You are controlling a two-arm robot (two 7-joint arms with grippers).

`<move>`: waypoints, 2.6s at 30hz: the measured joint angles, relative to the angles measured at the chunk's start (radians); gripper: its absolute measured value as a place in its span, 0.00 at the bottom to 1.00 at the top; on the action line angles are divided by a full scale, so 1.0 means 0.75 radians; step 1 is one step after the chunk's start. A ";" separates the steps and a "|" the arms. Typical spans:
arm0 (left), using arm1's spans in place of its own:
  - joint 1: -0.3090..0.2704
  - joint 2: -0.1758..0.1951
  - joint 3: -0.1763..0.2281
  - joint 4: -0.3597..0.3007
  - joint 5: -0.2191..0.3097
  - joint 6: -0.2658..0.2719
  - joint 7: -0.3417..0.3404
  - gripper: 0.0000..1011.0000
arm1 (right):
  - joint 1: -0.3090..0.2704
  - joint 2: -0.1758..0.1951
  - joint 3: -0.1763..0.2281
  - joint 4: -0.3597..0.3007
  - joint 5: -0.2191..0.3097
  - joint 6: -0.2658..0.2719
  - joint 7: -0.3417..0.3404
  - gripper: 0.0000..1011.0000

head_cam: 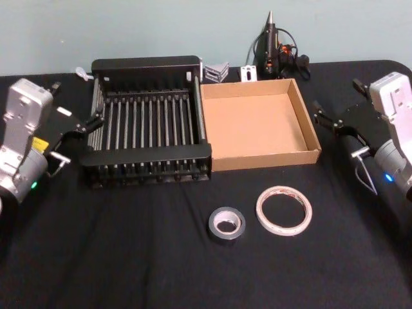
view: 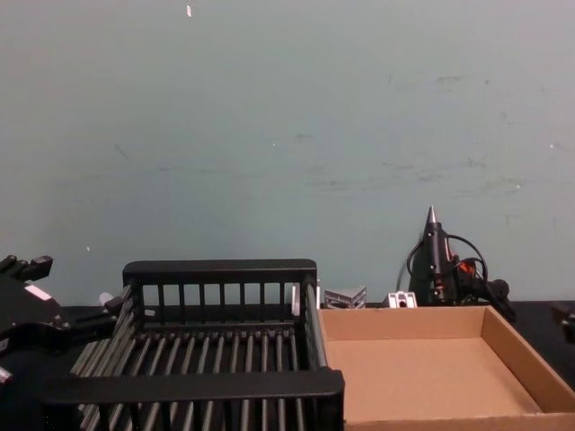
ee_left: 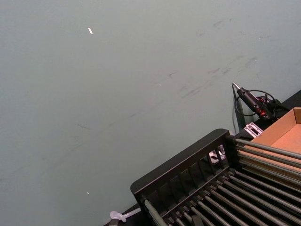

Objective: Pick up the white tape and place it into the black box , Pick up the silver tape and place it into the brown box.

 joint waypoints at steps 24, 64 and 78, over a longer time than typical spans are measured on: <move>0.000 0.000 0.000 0.000 0.000 0.000 0.000 0.99 | 0.000 0.000 0.000 0.000 0.000 0.000 0.000 0.99; 0.000 0.000 0.000 0.000 0.000 0.000 0.000 0.99 | -0.162 0.025 0.124 -0.209 0.111 0.079 0.102 0.99; 0.000 0.000 0.000 0.000 0.000 0.000 0.000 0.99 | -0.381 0.093 0.230 -0.459 0.202 0.207 0.158 0.99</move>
